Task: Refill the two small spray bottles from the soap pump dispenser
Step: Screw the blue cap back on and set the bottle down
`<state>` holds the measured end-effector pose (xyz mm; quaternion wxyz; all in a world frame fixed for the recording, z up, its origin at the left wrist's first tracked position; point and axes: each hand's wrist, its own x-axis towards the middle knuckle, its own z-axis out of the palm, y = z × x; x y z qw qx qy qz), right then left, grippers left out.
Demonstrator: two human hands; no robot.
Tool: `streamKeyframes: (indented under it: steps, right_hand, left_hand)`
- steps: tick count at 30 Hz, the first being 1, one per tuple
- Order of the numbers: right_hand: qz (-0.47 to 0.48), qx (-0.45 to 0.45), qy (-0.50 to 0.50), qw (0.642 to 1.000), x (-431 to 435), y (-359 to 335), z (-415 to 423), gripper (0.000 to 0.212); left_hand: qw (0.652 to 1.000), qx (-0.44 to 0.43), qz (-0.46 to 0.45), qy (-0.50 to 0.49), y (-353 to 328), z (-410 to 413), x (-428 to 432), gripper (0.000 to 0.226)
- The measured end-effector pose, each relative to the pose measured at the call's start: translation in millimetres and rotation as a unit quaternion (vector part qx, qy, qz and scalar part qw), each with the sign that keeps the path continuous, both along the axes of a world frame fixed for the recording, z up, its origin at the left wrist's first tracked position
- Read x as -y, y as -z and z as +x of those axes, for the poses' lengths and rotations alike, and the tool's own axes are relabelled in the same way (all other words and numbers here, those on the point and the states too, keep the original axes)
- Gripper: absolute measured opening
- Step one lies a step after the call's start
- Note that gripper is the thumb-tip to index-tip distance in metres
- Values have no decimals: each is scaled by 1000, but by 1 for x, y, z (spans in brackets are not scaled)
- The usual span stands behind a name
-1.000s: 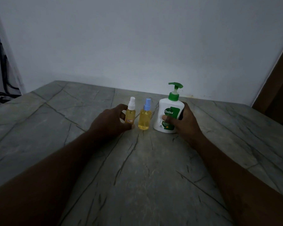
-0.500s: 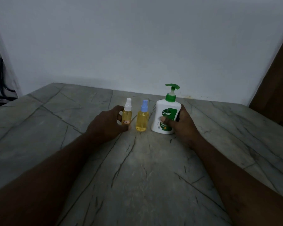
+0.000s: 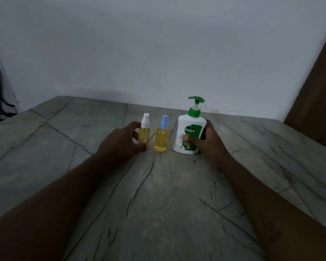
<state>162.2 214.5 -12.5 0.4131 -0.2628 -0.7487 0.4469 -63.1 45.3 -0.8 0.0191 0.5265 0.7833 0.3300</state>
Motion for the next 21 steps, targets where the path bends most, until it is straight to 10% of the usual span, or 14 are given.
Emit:
streamKeyframes:
  steps: [21]
  right_hand:
    - [39,-173,59,982,16,-65,-34,40]
  left_hand:
    - [999,-7,31,3,-3,4,3,85]
